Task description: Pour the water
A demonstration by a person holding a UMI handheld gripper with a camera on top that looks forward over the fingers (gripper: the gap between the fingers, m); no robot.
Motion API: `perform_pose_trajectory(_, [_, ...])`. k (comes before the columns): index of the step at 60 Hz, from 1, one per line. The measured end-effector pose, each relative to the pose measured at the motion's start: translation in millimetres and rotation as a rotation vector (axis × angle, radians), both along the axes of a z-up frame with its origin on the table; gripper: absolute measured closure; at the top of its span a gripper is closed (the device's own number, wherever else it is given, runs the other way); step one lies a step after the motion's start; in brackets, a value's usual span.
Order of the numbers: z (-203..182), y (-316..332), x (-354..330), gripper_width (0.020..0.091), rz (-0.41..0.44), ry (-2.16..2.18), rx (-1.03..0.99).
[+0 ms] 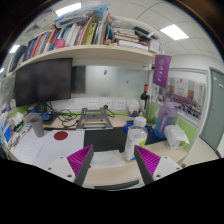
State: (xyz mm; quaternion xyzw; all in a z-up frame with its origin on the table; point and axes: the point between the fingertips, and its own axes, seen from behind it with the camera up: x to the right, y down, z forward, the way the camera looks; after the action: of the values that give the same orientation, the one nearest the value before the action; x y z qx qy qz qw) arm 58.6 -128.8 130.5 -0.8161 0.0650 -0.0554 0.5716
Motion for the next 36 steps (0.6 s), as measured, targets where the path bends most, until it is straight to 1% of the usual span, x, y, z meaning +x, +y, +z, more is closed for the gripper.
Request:
perform_pose_trajectory(6, [-18, 17, 45, 0.0265, -0.001, -0.014, 0.010])
perform_pose_trajectory(14, [-36, 44, 79, 0.0265, -0.009, 0.008, 0.029])
perform_pose_trajectory(23, [-49, 73, 91, 0.0265, 0.021, 0.013, 0.053])
perform_pose_trajectory(31, [-52, 98, 95, 0.0266, 0.053, -0.002, 0.089])
perform_pose_trajectory(34, [-56, 105, 97, 0.0295, 0.058, 0.002, 0.095])
perform_pose_trajectory(36, [-59, 109, 96, 0.0344, 0.069, 0.002, 0.093])
